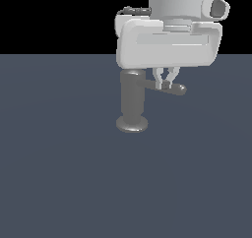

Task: Turn on the faucet by rotating a designated handle.

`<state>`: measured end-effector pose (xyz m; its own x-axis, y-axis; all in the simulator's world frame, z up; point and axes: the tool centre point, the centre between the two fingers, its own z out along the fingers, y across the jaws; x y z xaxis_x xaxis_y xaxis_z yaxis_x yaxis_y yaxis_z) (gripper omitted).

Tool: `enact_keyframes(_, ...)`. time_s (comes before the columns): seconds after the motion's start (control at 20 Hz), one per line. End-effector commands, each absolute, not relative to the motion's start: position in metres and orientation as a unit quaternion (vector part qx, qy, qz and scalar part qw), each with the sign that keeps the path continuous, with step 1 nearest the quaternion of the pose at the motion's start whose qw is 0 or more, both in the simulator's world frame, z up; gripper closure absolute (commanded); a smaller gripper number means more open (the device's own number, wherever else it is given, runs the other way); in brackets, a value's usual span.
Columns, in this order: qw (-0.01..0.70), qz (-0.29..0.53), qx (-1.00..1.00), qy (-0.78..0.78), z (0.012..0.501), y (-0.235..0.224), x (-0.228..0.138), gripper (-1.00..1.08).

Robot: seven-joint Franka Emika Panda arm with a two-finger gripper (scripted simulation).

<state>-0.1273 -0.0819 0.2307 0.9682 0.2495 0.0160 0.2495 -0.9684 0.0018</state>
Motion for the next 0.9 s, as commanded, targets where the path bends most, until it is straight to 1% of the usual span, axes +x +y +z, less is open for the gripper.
enact_keyframes(0.0, 0.0, 0.0, -0.992, -0.127, 0.221, -0.092, -0.123, 1.08)
enact_keyframes(0.85, 0.0, 0.0, -0.992, -0.127, 0.221, -0.155, -0.095, 1.08)
